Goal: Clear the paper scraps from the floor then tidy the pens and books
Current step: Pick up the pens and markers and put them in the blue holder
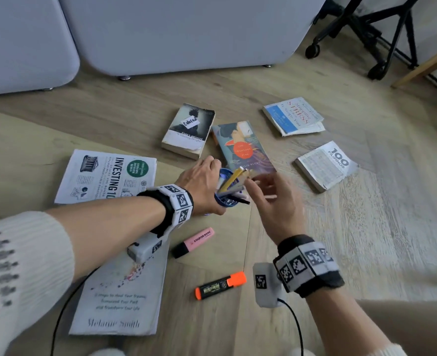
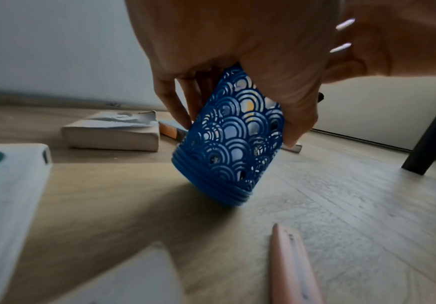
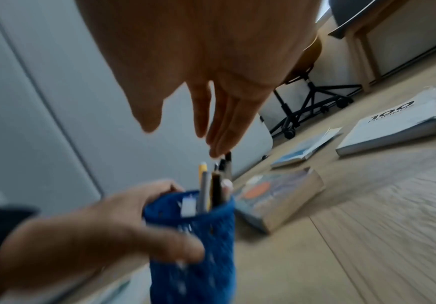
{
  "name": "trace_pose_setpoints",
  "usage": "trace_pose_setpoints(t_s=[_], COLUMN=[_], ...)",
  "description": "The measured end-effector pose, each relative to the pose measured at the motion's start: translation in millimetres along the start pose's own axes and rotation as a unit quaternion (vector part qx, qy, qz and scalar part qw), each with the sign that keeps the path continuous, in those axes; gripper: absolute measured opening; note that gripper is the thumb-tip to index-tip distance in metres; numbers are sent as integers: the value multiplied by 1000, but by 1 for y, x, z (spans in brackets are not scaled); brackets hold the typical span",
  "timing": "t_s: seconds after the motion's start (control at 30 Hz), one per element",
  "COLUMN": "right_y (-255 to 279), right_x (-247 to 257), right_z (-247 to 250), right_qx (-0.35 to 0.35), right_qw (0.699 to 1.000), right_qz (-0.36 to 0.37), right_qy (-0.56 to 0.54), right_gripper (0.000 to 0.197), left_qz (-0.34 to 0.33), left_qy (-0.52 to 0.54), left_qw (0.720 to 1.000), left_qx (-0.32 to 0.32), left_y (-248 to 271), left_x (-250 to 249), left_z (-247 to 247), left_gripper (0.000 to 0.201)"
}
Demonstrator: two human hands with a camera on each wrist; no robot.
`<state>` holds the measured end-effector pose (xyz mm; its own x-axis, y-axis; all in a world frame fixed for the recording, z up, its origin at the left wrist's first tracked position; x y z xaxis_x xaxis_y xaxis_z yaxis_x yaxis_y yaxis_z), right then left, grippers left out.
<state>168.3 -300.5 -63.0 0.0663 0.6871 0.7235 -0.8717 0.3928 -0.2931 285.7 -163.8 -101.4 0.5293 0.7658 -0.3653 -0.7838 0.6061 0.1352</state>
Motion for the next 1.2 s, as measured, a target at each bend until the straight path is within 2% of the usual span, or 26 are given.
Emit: trace_pose_setpoints(t_s=[0.03,0.07,0.1,0.17,0.2,0.23,0.27,0.33,0.43,0.5,0.57,0.63,0.7,0.77,0.87,0.93,1.0,1.1,1.2], right_y=[14,29,46,80,96,109,117,120,108,97,88,84,83,82,77,72,61,28,-11], right_x=[1,0,-4,-16,-24,-30,-35,-34,-30,-22,-11,-6,-4,-5,-14,-22,-24,-12,22], right_z=[-3,-9,-18,-35,-42,-48,-52,-56,-56,-59,-73,-96,-113,-116,-101,-84,-66,-41,-30], right_qx=[13,63,153,355,419,448,452,431,341,246,207,194,183,189,226,213,172,59,-30], right_qw=[998,991,978,918,883,860,852,867,928,949,936,918,909,905,897,899,915,945,983], right_qz=[47,89,109,103,108,123,134,105,-63,-167,-260,-320,-348,-351,-290,-267,-284,-298,-173], right_qy=[40,71,92,144,180,211,227,227,136,103,118,130,138,150,247,272,231,123,57], right_gripper=[33,37,42,54,57,57,52,39,23,19,36,57,54,41,40,34,26,25,20], left_qz=[8,16,24,37,43,47,48,47,41,39,37,31,25,22,26,30,35,45,52], left_qy=[-4,-7,-11,-19,-22,-26,-32,-38,-43,-51,-60,-69,-71,-72,-62,-55,-51,-42,-28], left_qw=[1000,1000,999,999,999,998,998,998,998,998,997,997,997,996,997,998,998,998,998], left_qx=[-6,-14,-18,-19,-20,-22,-24,-28,-30,-27,-29,-33,-34,-38,-36,-30,-24,-17,-19], left_y=[1,1,1,-3,-4,-4,-3,-3,-3,-2,-2,-1,0,0,0,0,1,2,1], left_x=[7,13,19,30,34,37,39,42,43,43,42,41,42,45,50,53,57,60,59], left_z=[3,6,9,15,19,22,25,27,29,28,27,26,24,22,23,25,27,28,28], left_gripper=[78,81,84,88,88,88,88,88,90,90,89,88,87,88,88,87,85,84,85])
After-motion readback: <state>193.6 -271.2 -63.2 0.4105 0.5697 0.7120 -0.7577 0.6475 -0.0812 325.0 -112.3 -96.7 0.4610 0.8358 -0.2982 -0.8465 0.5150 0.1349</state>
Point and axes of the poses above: each hand's wrist, its own y-axis away from the middle knuckle, its own z-axis out of the back of the hand, x = y × z, the point moved 2 cm from there along -y, towards the middle knuckle, and after that the axes turned 4 degrees about z, right-handed, at the moved point
